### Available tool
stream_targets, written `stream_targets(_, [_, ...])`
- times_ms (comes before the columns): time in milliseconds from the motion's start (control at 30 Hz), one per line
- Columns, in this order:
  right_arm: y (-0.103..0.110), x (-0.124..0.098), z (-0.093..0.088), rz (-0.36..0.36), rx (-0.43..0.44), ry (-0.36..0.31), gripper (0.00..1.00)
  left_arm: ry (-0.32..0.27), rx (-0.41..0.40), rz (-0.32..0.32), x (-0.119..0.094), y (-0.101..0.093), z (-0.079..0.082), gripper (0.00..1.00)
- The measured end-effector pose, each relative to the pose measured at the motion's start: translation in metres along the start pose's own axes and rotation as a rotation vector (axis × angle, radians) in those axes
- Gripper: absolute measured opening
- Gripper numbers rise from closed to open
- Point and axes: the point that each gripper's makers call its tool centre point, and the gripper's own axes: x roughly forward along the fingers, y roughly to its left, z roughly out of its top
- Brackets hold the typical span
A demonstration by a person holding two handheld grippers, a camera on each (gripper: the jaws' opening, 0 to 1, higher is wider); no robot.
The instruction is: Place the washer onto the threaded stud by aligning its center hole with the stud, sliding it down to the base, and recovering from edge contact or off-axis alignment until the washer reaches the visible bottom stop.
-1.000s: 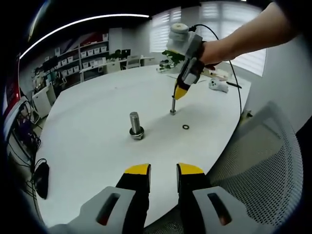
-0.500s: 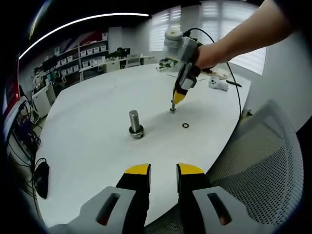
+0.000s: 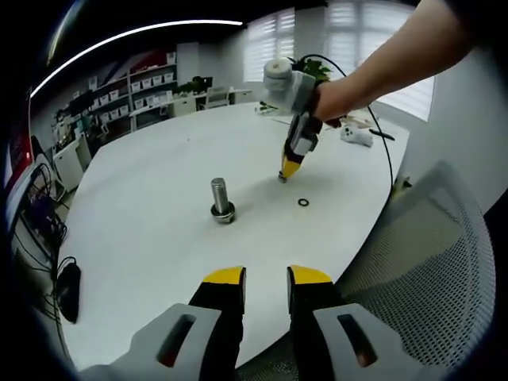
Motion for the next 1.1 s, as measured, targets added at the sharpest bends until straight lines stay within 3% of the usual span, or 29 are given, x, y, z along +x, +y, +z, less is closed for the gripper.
stream_targets(800, [0.002, 0.001, -0.009, -0.009, 0.008, -0.001, 0.21, 0.0, 0.002, 0.005, 0.001, 0.002, 0.0, 0.18])
stream_targets(1100, [0.003, -0.002, -0.028, -0.02, 0.045, -0.016, 0.23, -0.001, 0.003, 0.005, 0.001, 0.001, 0.0, 0.18])
